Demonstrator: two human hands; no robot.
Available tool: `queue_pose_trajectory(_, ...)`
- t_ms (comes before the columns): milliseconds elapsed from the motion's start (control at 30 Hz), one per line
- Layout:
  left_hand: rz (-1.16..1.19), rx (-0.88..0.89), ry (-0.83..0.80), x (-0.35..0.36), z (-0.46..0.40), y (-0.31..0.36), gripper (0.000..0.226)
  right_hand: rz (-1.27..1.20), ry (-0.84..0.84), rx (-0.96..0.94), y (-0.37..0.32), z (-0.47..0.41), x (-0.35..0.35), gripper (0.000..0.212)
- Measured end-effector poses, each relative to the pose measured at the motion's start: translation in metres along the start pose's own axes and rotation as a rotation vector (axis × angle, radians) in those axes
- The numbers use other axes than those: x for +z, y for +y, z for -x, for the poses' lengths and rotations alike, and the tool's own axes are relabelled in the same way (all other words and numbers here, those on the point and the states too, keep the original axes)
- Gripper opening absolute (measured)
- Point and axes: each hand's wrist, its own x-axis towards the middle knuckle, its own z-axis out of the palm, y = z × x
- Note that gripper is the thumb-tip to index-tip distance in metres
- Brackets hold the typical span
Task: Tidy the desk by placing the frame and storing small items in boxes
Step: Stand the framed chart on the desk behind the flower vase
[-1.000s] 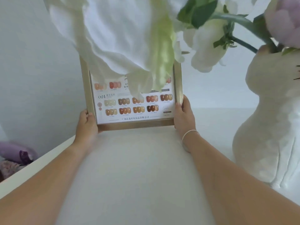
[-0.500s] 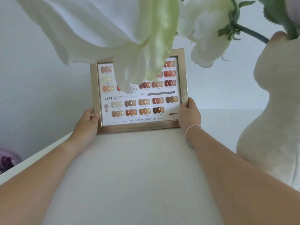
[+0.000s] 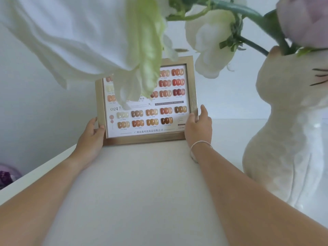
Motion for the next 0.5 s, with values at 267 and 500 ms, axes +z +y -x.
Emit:
queue_pose_trajectory(267, -0.037, 0.012, 0.103, -0.02, 0.043, 0.012, 0.045, 0.25, -0.04, -0.27, -0.016, 0.046, -0.017, 0.05)
queue_pose_trajectory(500, 0.0, 0.004, 0.062, -0.038, 0.12, 0.042, 0.042, 0.298, -0.302, -0.378, -0.04, 0.119, -0.056, 0.049)
